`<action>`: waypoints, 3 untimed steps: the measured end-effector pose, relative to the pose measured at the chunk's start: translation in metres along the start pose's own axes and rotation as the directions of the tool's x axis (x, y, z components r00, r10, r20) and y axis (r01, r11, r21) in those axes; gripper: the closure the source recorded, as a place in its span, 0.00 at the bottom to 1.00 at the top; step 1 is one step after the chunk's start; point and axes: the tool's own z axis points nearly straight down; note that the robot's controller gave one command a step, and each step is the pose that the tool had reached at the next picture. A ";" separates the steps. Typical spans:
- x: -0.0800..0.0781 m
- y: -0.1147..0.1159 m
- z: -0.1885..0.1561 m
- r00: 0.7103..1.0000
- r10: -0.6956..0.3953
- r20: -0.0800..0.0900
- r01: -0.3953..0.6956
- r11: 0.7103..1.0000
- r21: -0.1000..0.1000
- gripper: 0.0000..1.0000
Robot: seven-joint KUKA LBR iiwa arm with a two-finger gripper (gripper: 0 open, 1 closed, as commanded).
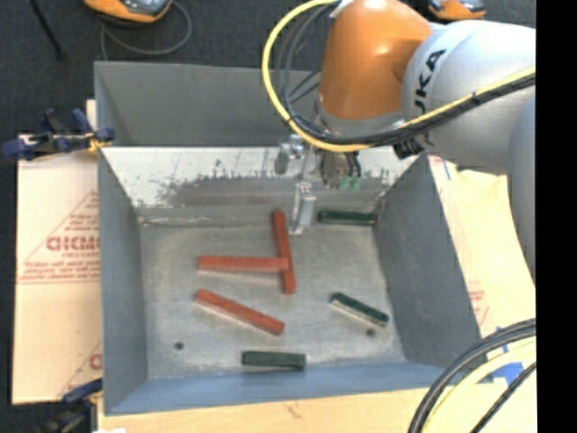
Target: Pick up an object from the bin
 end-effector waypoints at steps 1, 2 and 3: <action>0.013 0.056 0.146 0.901 -0.435 -0.007 0.435 0.901 -0.001 0.00; 0.011 0.056 0.143 0.902 -0.431 -0.002 0.431 0.902 -0.002 1.00; 0.020 0.081 0.012 0.872 -0.489 0.008 0.489 0.873 0.004 1.00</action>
Offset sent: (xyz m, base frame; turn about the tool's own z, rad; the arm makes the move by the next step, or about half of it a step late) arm -0.0119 0.0571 -0.1438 -0.4512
